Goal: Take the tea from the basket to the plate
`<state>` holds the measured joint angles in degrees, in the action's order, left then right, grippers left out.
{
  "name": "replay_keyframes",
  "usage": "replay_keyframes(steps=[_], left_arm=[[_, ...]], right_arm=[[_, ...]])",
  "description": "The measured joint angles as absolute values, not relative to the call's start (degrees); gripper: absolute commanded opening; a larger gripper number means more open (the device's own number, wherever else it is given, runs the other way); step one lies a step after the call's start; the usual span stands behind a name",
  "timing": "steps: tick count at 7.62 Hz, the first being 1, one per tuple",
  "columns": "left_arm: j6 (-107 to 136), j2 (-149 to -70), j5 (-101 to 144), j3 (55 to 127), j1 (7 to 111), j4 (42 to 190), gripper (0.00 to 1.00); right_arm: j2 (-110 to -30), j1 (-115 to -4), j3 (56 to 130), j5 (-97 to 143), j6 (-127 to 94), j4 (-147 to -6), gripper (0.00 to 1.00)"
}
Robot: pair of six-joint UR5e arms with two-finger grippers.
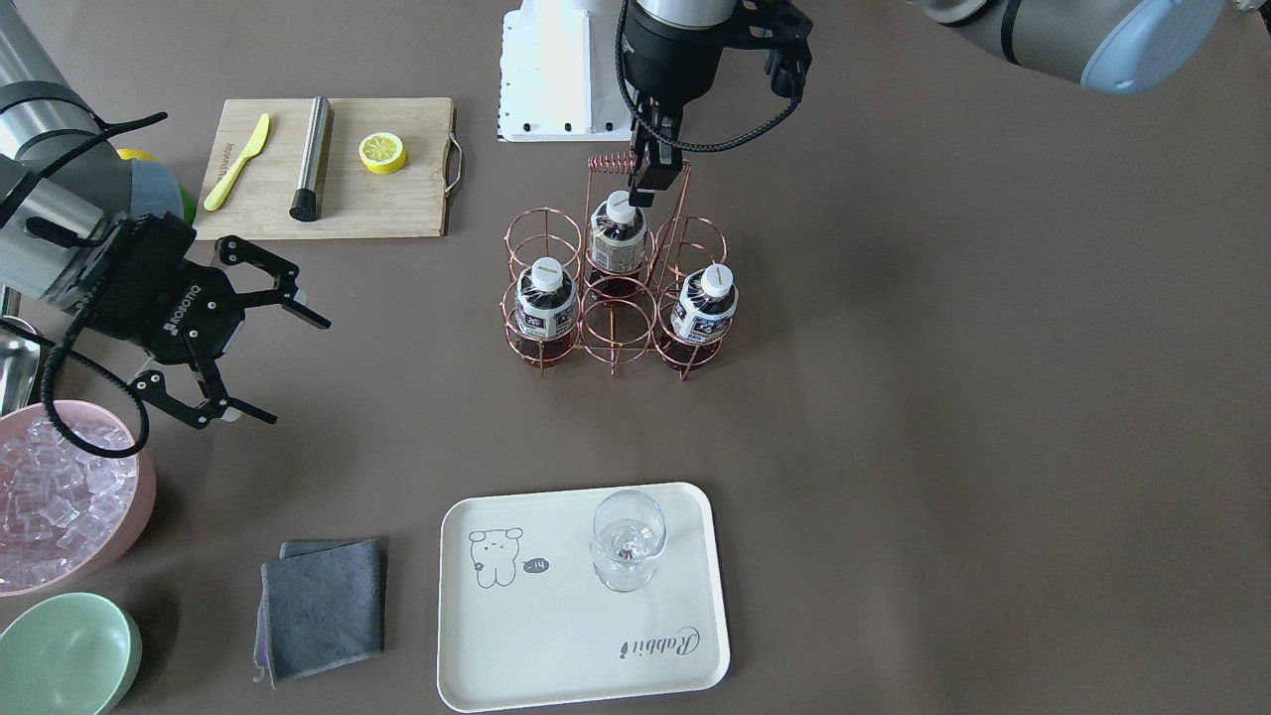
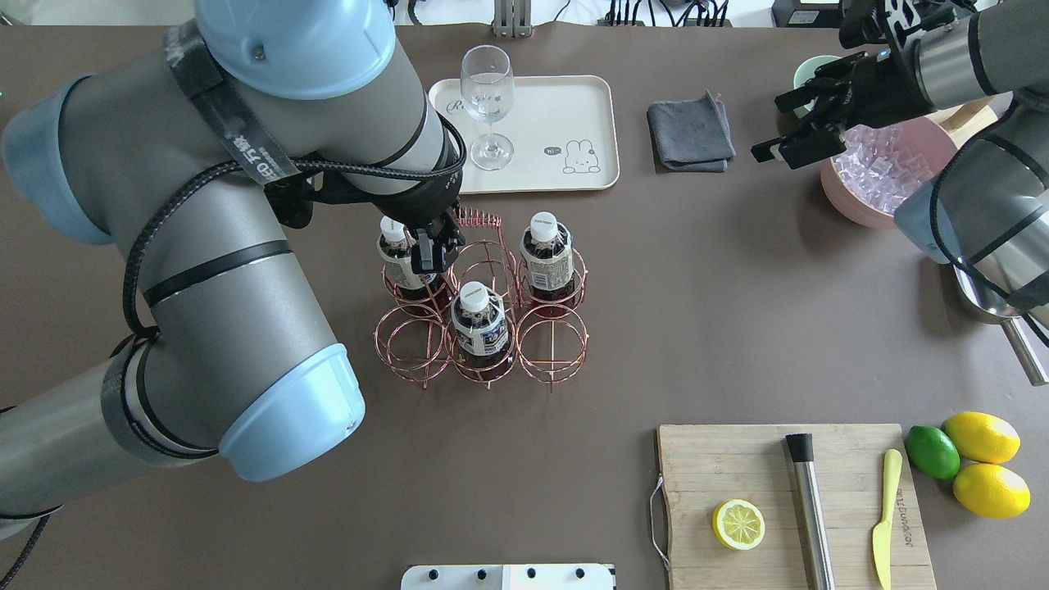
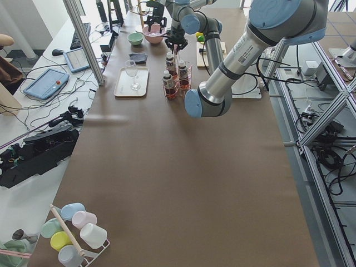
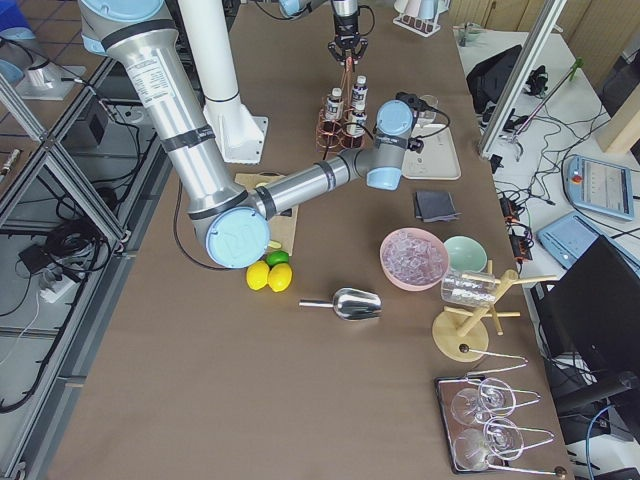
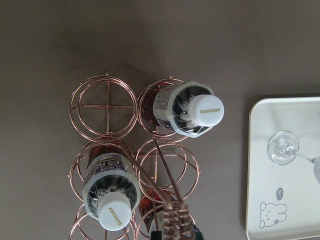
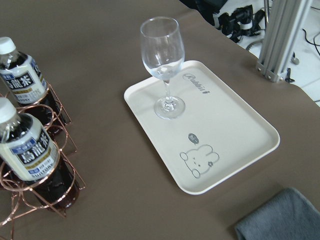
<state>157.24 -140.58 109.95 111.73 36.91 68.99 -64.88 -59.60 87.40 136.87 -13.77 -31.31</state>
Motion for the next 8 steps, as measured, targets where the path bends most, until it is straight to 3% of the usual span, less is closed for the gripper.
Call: replay_keyframes(steps=[3, 8], left_arm=[[157.2, -140.6, 110.0, 111.7, 36.9, 69.0, 0.0], [157.2, -140.6, 110.0, 111.7, 36.8, 69.0, 0.0]], right_arm=[[-61.2, -55.3, 90.4, 135.8, -13.4, -29.6, 0.99], [-61.8, -46.4, 91.7, 128.2, -25.2, -13.2, 0.98]])
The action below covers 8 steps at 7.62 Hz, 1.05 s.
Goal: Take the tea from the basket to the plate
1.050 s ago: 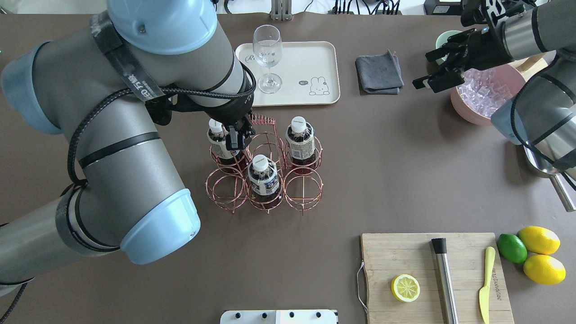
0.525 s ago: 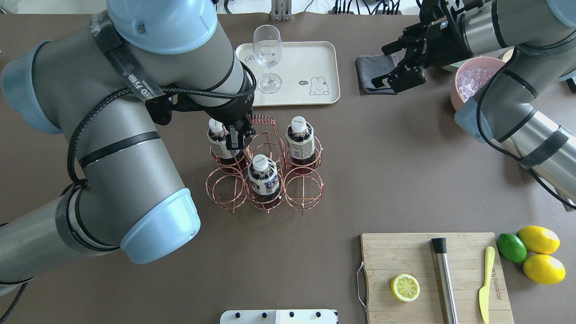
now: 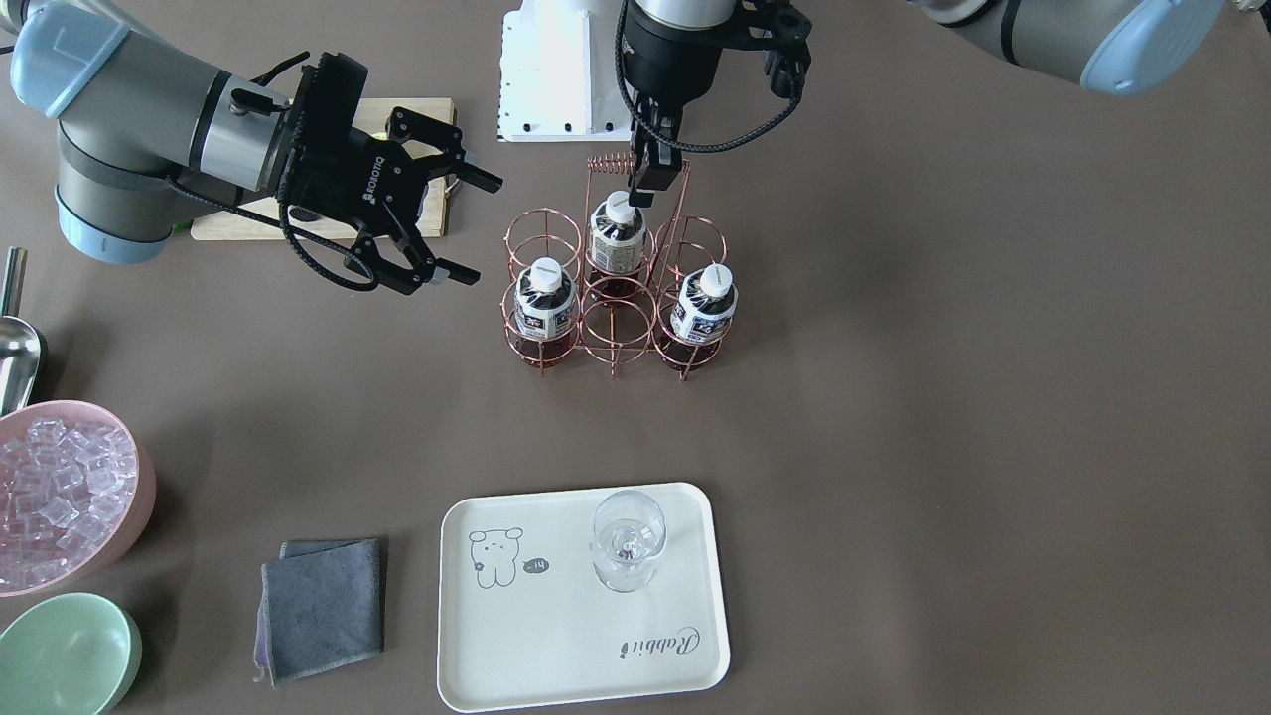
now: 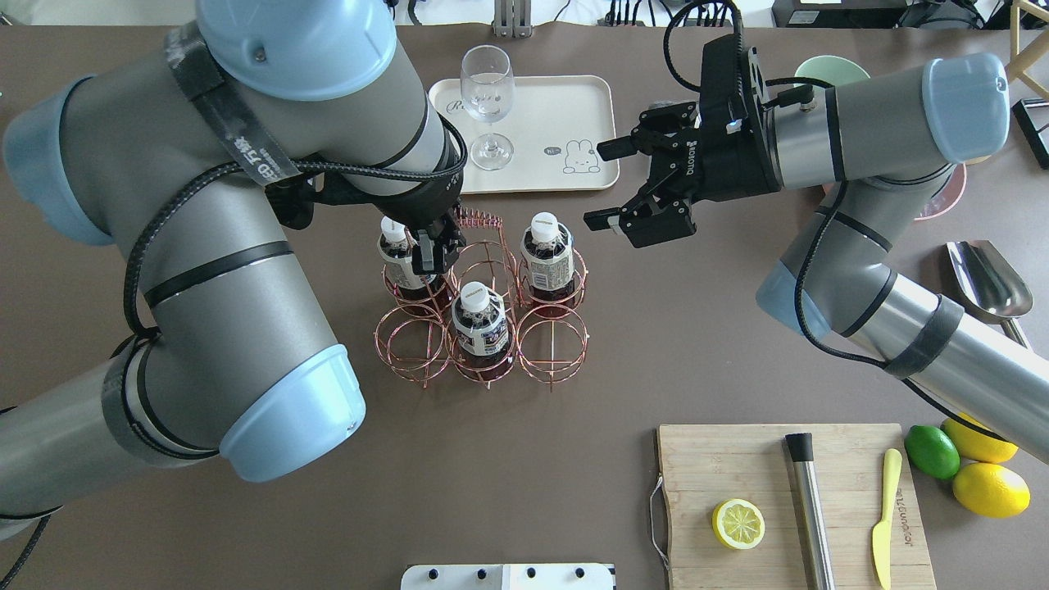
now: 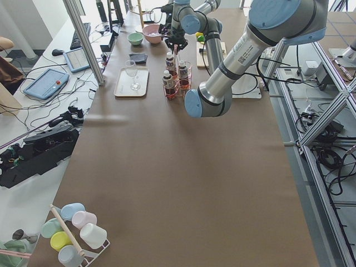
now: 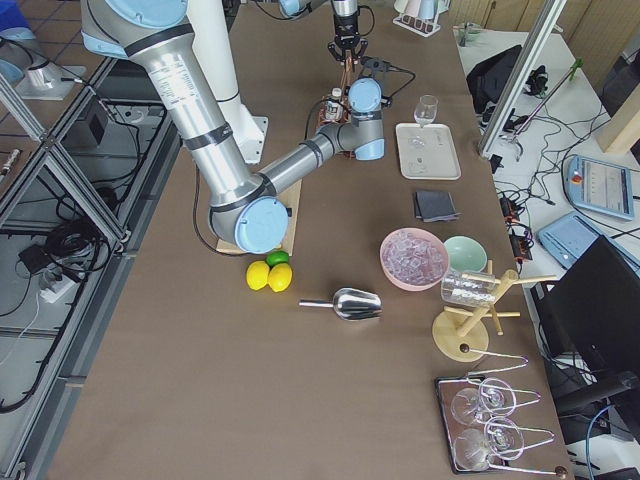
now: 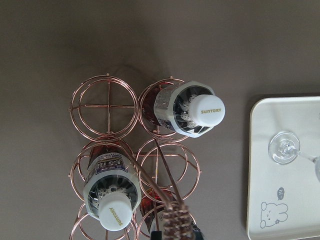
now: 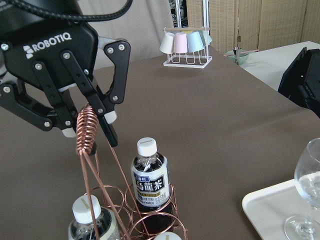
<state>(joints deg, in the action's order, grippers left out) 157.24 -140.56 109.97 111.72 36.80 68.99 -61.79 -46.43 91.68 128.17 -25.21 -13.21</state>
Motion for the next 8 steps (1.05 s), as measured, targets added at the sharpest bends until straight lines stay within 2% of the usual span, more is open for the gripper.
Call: replay_keyframes(steps=[5, 6, 8], left_arm=[[157.2, -140.6, 110.0, 112.1, 36.8, 68.9, 0.0], [157.2, -140.6, 110.0, 112.1, 36.8, 68.9, 0.0], [157.3, -140.6, 110.1, 112.4, 36.8, 68.6, 0.0]], right_arm=[[-61.1, -40.7, 87.4, 120.8, -24.7, -10.5, 0.96], [-61.0, -39.6, 86.6, 119.0, -23.3, -10.5, 0.93], [-60.2, -37.8, 85.6, 116.3, -22.1, -10.6, 0.8]])
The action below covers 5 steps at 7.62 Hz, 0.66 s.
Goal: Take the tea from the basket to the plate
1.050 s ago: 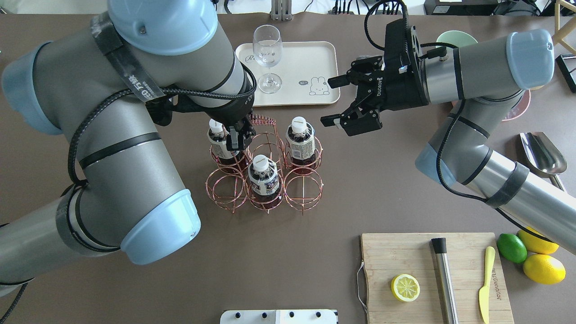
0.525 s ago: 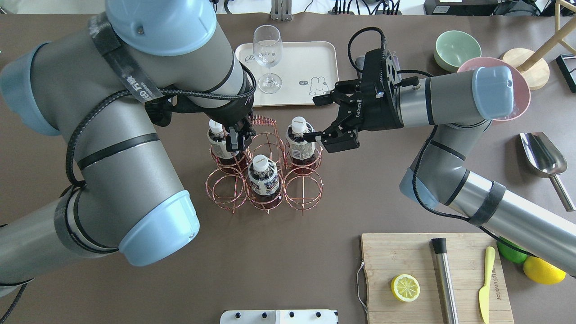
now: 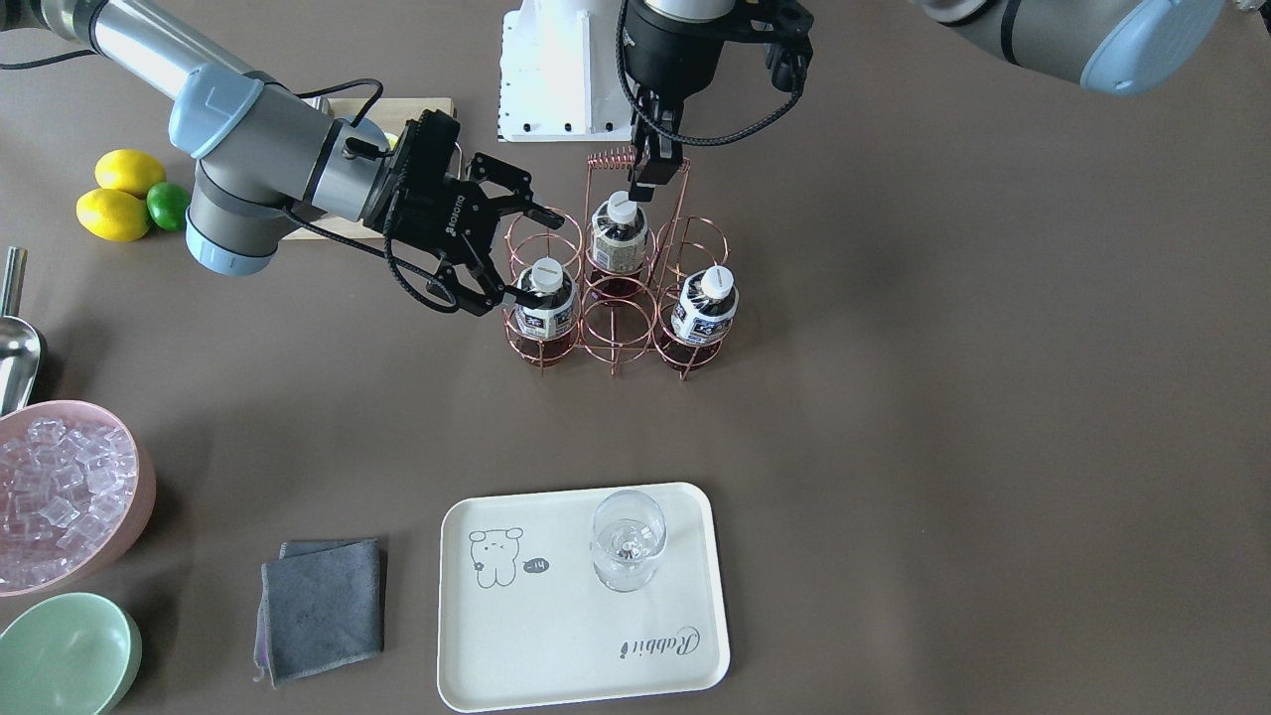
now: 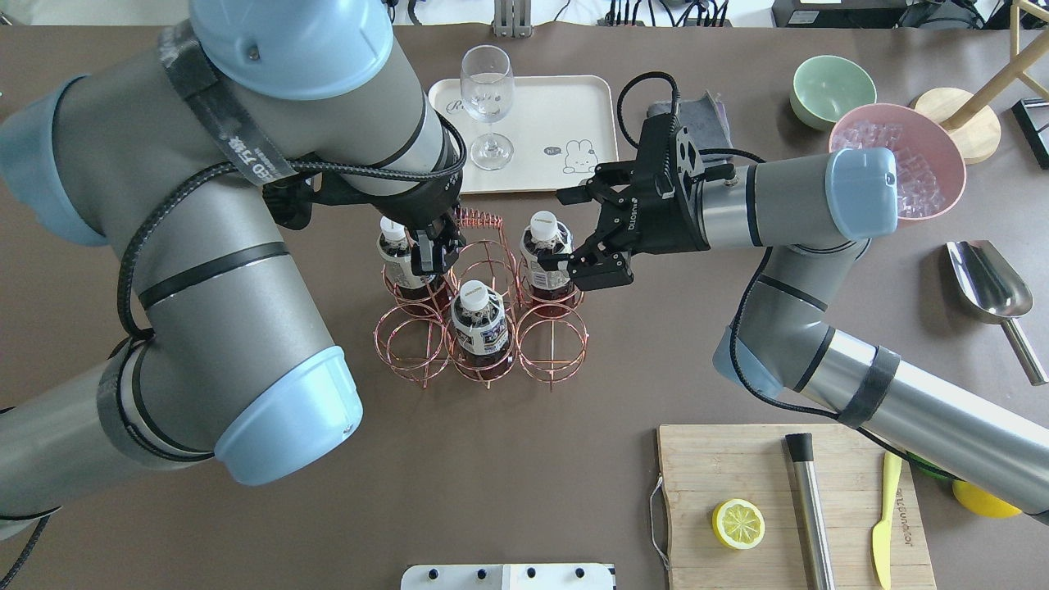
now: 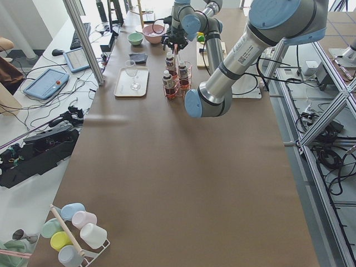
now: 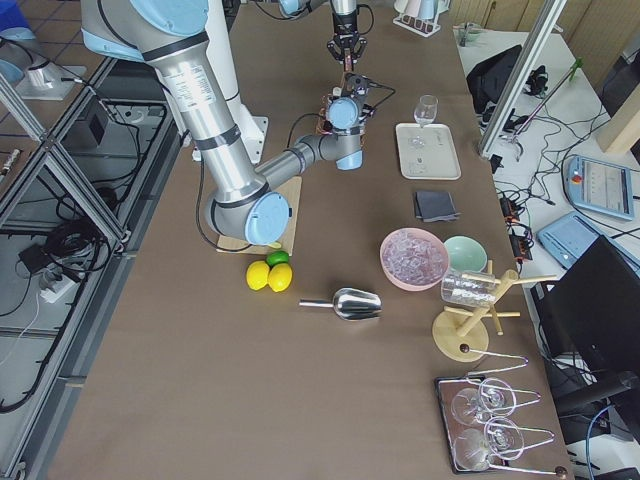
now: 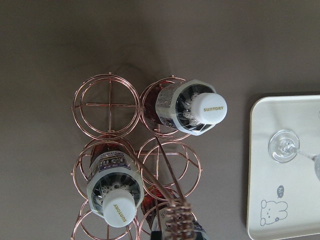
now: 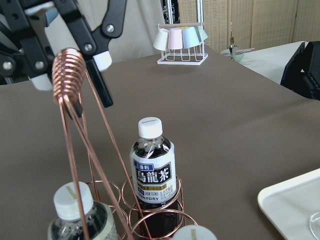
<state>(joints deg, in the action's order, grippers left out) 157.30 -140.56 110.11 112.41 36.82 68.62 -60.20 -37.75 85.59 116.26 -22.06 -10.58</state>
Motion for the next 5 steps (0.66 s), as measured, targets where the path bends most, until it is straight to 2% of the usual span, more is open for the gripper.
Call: replay_keyframes(steps=[1, 3, 4, 5], left_arm=[[157.3, -140.5, 110.1, 112.5, 36.8, 68.5, 0.0], [157.3, -140.6, 110.1, 112.5, 36.8, 68.5, 0.0], [157.3, -140.6, 110.1, 112.5, 36.8, 68.5, 0.0], [157.3, -140.6, 110.1, 112.5, 36.8, 68.5, 0.0]], right_arm=[[-60.0, -37.2, 85.4, 115.4, -21.9, -10.6, 0.68], [-60.0, -36.7, 85.4, 115.0, -21.7, -10.7, 0.2], [-59.9, -36.6, 85.5, 115.0, -21.9, -10.7, 0.03], [-60.0, -36.7, 85.8, 115.1, -22.1, -10.9, 0.0]])
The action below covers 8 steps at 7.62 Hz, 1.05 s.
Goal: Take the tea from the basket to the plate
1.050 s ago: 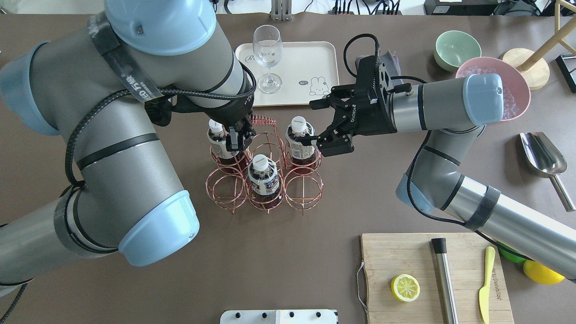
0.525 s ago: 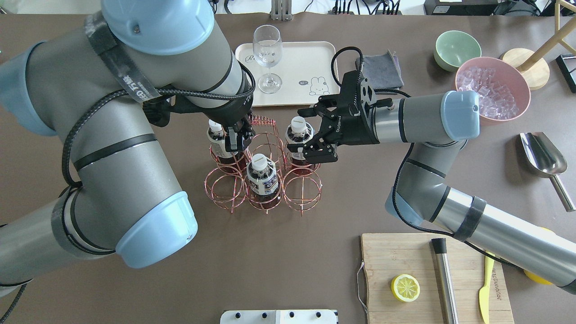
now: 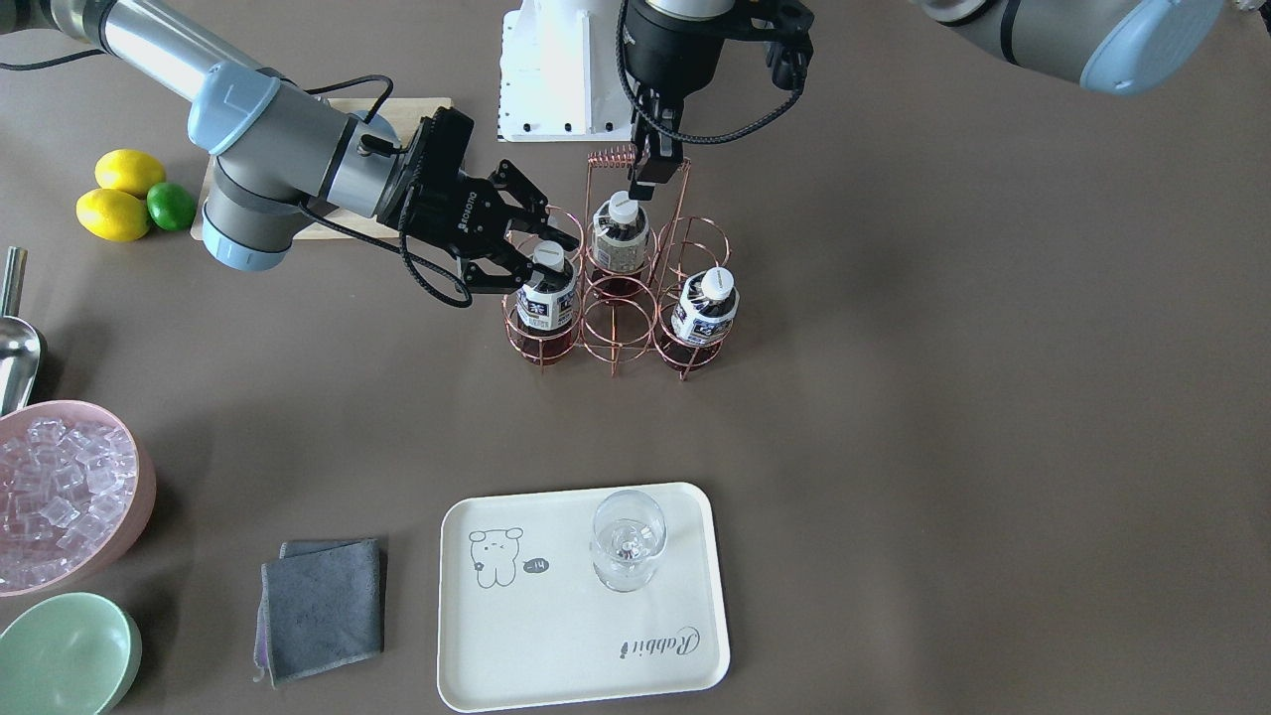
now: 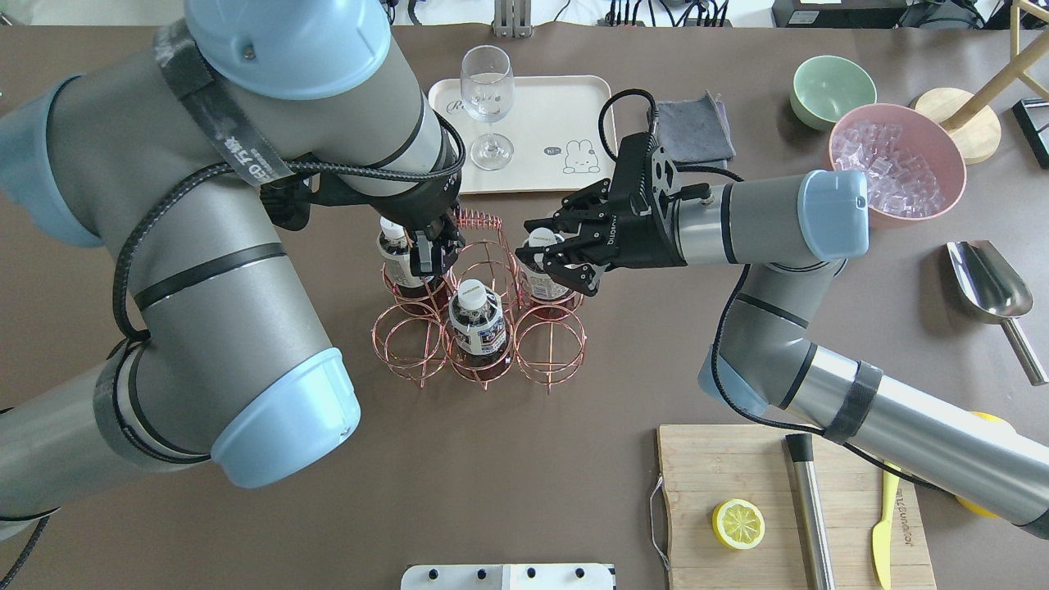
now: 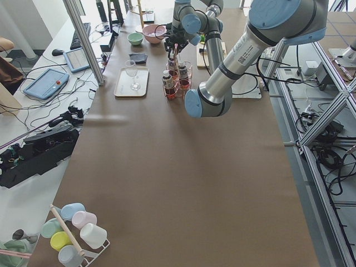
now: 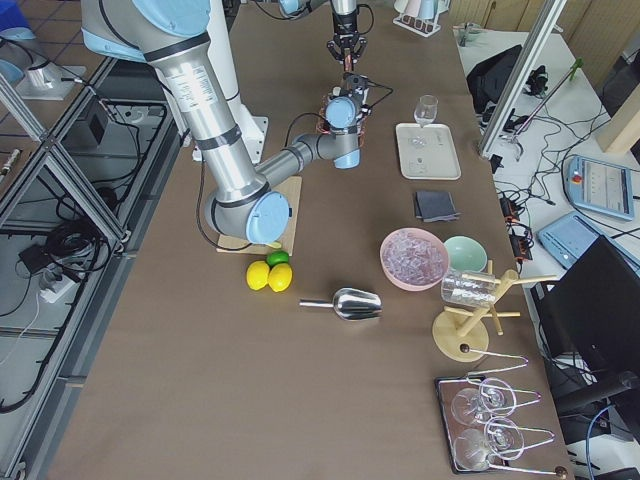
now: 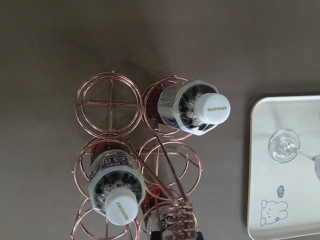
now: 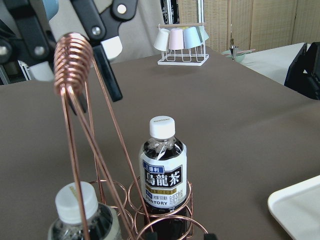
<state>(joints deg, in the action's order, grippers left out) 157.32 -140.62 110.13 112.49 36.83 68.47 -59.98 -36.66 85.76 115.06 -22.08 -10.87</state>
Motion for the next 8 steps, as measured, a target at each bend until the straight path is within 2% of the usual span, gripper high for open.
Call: replay_keyframes(steps=[5, 8], left_arm=[[157.3, -140.6, 110.1, 112.2, 36.7, 68.5, 0.0], [157.3, -140.6, 110.1, 111.9, 36.8, 68.4, 0.0]], right_arm=[[-60.3, -39.9, 87.6, 117.6, -22.5, -11.2, 0.0], [-60.0, -42.8, 92.5, 118.6, -24.9, -15.0, 0.0]])
